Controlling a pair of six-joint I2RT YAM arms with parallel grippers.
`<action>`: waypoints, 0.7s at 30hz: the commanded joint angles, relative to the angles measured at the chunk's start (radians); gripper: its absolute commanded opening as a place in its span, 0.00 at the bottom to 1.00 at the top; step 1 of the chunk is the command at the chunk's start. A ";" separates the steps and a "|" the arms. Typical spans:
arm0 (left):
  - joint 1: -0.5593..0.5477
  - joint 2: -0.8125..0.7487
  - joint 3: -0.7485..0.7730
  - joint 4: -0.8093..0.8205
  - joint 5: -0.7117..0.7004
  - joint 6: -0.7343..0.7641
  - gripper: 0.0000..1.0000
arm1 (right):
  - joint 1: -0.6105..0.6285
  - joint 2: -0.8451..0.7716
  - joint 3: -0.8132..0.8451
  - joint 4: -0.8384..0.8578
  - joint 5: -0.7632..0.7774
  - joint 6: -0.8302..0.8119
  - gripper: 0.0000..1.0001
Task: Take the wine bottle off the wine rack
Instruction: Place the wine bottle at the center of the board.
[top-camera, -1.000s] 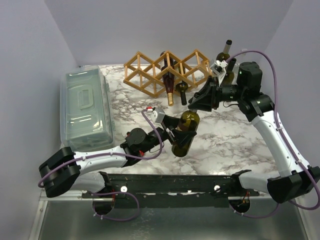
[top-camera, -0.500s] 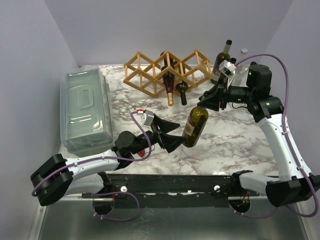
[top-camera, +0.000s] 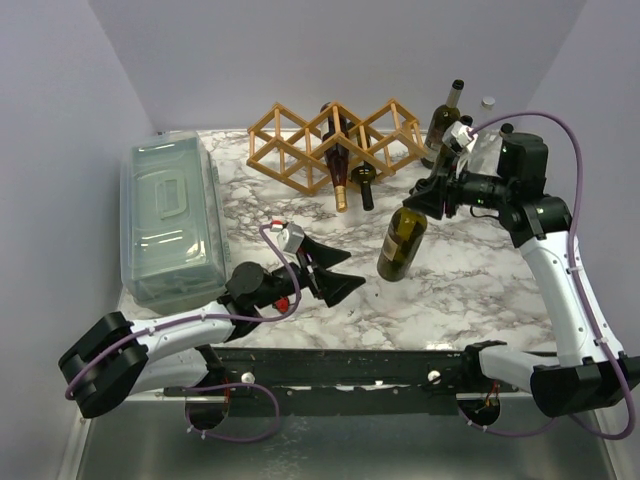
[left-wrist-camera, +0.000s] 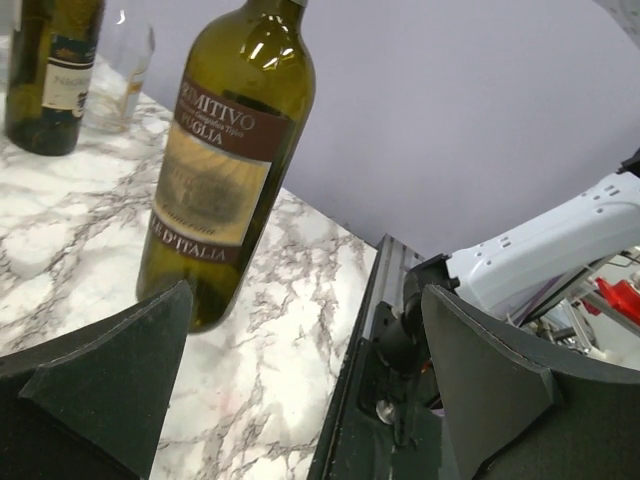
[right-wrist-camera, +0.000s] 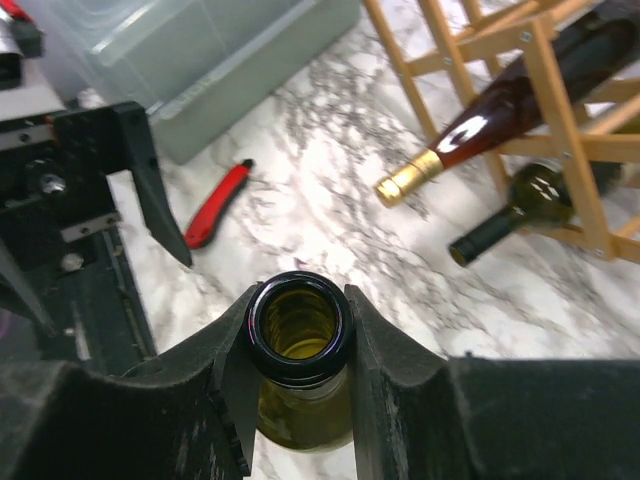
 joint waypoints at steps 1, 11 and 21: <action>0.042 -0.037 -0.030 -0.016 0.040 -0.018 0.99 | -0.020 -0.045 -0.013 0.004 0.138 -0.050 0.00; 0.089 -0.079 -0.036 -0.158 0.022 -0.068 0.99 | -0.054 -0.062 -0.088 0.081 0.345 -0.052 0.00; 0.093 -0.101 -0.047 -0.184 0.020 -0.071 0.99 | -0.093 -0.063 -0.120 0.174 0.472 -0.039 0.00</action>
